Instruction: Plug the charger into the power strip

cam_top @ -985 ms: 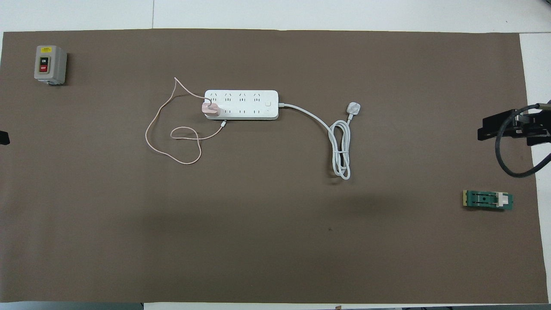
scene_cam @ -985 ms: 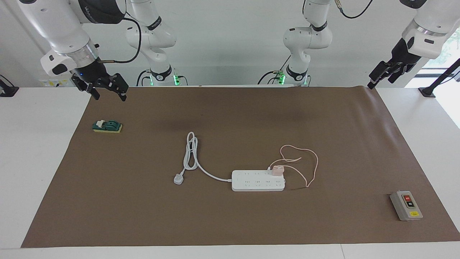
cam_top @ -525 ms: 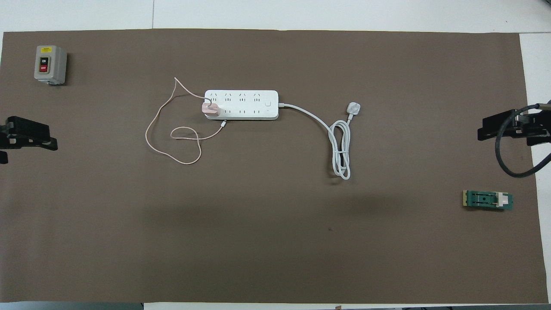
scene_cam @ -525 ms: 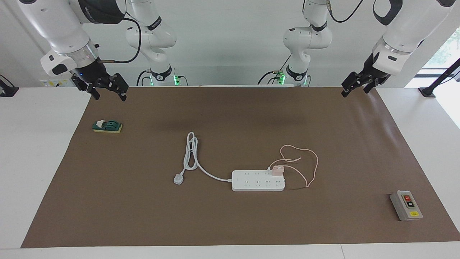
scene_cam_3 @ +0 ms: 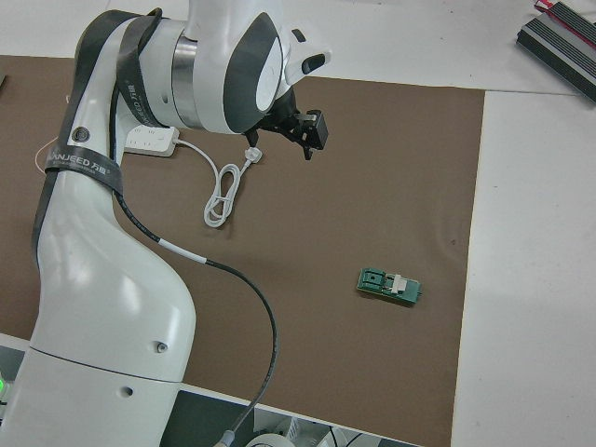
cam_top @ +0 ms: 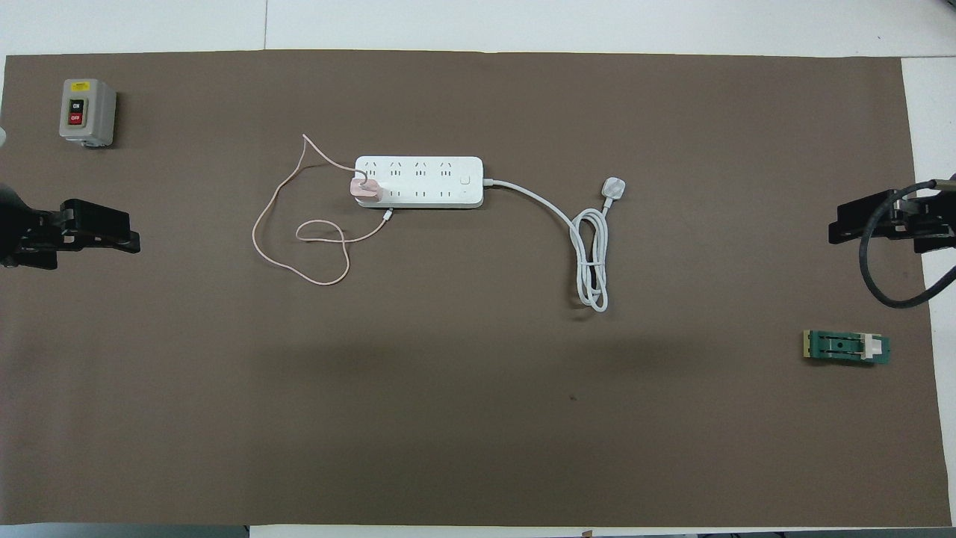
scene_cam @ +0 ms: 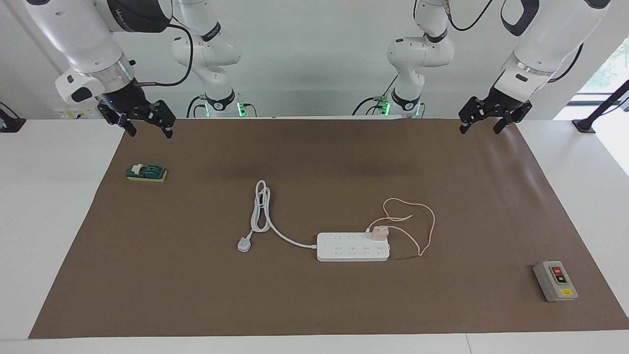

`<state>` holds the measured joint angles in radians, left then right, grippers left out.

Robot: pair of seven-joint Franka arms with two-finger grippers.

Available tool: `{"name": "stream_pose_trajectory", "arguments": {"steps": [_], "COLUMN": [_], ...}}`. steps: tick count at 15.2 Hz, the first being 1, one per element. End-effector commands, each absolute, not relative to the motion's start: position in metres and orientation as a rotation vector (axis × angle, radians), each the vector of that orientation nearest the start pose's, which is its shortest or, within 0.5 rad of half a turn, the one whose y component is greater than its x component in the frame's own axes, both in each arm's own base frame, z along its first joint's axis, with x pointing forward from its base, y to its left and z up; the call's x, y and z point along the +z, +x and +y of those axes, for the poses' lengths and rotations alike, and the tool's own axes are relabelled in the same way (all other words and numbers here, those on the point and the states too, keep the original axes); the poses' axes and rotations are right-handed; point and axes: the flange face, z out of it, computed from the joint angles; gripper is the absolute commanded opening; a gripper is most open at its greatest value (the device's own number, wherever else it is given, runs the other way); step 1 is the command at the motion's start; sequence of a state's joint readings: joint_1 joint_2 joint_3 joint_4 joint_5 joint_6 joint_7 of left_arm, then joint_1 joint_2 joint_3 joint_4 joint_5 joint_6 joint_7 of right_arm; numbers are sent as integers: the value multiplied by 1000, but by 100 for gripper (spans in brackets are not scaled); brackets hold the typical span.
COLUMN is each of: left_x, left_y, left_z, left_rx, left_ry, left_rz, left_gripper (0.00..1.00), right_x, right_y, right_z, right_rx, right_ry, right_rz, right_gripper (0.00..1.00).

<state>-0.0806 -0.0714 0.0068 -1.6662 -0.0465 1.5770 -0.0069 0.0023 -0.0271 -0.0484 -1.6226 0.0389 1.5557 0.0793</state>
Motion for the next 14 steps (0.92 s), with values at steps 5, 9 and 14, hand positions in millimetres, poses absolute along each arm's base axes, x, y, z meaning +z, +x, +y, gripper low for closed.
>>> {"name": "stream_pose_trajectory", "arguments": {"steps": [5, 9, 14], "left_x": [625, 625, 626], "left_y": [520, 519, 514], "left_z": [-37, -39, -39], "left_rx": [-3, -4, 63], "left_ry": [-3118, -3123, -3126], "left_rz": [132, 58, 52], "left_gripper": [100, 100, 100], "right_x": [616, 616, 616], "right_y": [538, 538, 538], "right_z": [-25, -25, -25], "right_rx": [74, 74, 74], "right_ry": [-3113, -3113, -3113], "right_rz": [177, 177, 177], "right_gripper": [100, 100, 100]}}
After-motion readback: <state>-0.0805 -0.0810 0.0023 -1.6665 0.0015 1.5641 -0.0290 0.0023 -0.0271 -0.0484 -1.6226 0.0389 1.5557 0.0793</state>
